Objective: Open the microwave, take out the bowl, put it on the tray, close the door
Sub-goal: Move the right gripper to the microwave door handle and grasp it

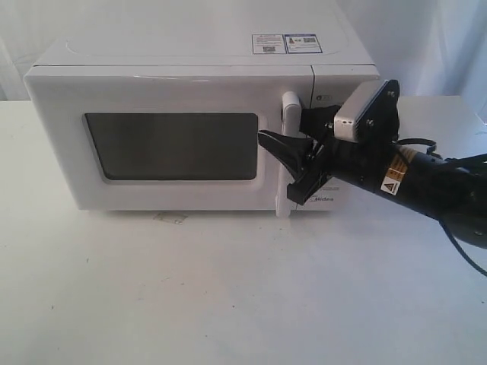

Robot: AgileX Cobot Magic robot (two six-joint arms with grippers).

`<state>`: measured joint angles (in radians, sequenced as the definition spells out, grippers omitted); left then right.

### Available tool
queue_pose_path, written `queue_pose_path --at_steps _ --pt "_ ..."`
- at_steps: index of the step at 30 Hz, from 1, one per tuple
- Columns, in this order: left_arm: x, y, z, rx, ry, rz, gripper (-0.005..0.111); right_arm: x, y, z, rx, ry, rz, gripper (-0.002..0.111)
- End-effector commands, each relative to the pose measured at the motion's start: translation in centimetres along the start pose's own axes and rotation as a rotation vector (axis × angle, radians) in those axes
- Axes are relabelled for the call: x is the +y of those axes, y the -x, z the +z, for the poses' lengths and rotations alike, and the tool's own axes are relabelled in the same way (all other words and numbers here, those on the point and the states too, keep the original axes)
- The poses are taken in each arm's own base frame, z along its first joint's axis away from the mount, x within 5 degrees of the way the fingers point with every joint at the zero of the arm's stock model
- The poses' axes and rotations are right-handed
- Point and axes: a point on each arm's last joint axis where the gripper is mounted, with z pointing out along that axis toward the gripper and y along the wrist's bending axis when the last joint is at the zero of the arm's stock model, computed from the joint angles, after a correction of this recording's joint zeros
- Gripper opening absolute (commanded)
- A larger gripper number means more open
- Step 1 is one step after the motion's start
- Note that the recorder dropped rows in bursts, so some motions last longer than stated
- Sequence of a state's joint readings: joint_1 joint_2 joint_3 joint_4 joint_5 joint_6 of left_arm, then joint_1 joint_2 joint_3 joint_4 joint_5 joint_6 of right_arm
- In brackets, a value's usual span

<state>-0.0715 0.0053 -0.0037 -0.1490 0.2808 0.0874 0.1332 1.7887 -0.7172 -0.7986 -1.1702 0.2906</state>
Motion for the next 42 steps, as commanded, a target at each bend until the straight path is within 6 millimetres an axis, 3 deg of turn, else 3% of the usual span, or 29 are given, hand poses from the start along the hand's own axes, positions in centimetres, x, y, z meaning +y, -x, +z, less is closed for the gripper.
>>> queue_pose_path --at_steps 1,8,17,28,42 --pt "0.0 -0.1 0.0 -0.004 -0.002 -0.006 0.0 -0.5 0.5 1.2 -0.037 -0.042 0.047 0.034" --pt "0.0 -0.1 0.0 -0.004 -0.002 -0.006 0.0 -1.1 0.4 1.1 -0.037 -0.105 0.077 0.0" --pt "0.0 -0.1 0.0 -0.004 -0.002 -0.006 0.0 -1.3 0.3 1.1 -0.043 -0.128 0.229 0.0" --pt "0.0 -0.1 0.0 -0.004 -0.002 -0.006 0.0 2.1 0.4 1.4 0.0 0.2 0.254 0.0" --pt "0.0 -0.1 0.0 -0.004 -0.002 -0.006 0.0 6.0 0.8 2.3 0.04 0.392 0.221 0.0"
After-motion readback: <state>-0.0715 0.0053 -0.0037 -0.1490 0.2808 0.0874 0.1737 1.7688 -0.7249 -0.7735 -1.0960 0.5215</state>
